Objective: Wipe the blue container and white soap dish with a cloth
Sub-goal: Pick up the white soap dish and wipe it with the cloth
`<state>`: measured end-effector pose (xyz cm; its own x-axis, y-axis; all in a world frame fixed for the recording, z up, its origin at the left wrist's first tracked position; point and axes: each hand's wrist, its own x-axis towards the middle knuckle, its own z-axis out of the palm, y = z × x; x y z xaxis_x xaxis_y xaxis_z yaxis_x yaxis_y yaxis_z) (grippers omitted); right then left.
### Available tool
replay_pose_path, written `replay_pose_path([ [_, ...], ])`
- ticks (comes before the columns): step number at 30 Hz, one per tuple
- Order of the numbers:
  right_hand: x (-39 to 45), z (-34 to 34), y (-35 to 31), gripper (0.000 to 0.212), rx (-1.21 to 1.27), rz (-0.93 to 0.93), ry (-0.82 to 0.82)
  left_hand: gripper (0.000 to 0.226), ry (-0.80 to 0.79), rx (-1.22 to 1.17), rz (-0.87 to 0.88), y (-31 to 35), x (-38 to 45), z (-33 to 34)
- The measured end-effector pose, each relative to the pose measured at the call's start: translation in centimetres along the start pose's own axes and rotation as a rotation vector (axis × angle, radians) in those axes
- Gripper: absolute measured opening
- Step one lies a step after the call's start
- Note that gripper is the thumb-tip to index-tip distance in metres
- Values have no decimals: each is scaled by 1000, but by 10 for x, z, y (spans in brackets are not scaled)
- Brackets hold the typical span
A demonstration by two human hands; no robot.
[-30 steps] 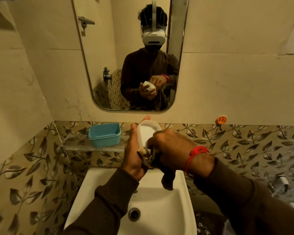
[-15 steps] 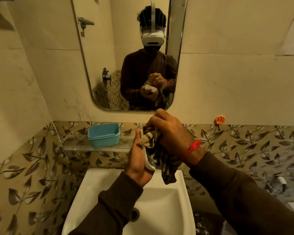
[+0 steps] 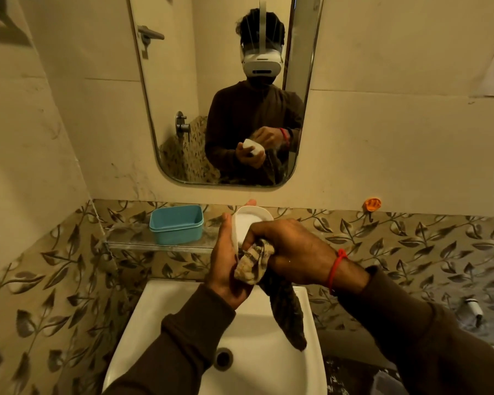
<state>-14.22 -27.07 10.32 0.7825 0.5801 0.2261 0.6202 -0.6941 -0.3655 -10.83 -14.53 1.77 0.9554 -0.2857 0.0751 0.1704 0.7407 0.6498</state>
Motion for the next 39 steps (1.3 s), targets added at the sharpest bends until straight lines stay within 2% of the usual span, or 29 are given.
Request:
replay_pose_path([
  [2,1,-1,-1,21,77,-33,73,62,9,-29,-43,-6,-1,2],
  [6,8,-9,11,24,-138,-78,279,69,-4,44,-121,-22,-3,3],
  [8,10,-12,16,26,-279,-67,332,70,0,89,-123,-23,-3,1],
  [11,5,-4,12,31,-464,-28,332,68,-6,127,-63,-14,1,-5],
  [14,0,6,11,48,-498,29,316,63,-16,187,15,-11,2,-6],
  [17,-7,21,4,47,-470,27,207,65,-9,173,61,-6,0,-7],
  [20,-15,33,-4,39,-310,17,135,66,20,175,101,-1,1,-11],
  [24,-9,20,2,27,68,128,89,66,57,46,11,-15,-1,-10],
  [25,-8,19,4,26,257,194,115,70,55,4,-6,-17,-3,-8],
  [27,-3,16,5,26,893,319,280,83,99,-7,2,-13,1,-10],
  [29,3,12,12,33,1514,364,452,90,127,-8,-11,-6,9,-13],
  [30,4,8,17,38,1694,355,513,90,151,-33,-39,-4,13,-14],
  [31,4,3,21,42,1800,343,552,90,166,-74,-76,-2,15,-16],
  [34,0,-8,32,38,1910,293,582,96,178,-89,-135,-1,15,-24],
  [36,-4,-6,40,34,1914,271,590,87,194,-71,-75,2,15,-32],
  [39,-14,5,50,26,1870,274,614,66,235,7,110,9,17,-40],
])
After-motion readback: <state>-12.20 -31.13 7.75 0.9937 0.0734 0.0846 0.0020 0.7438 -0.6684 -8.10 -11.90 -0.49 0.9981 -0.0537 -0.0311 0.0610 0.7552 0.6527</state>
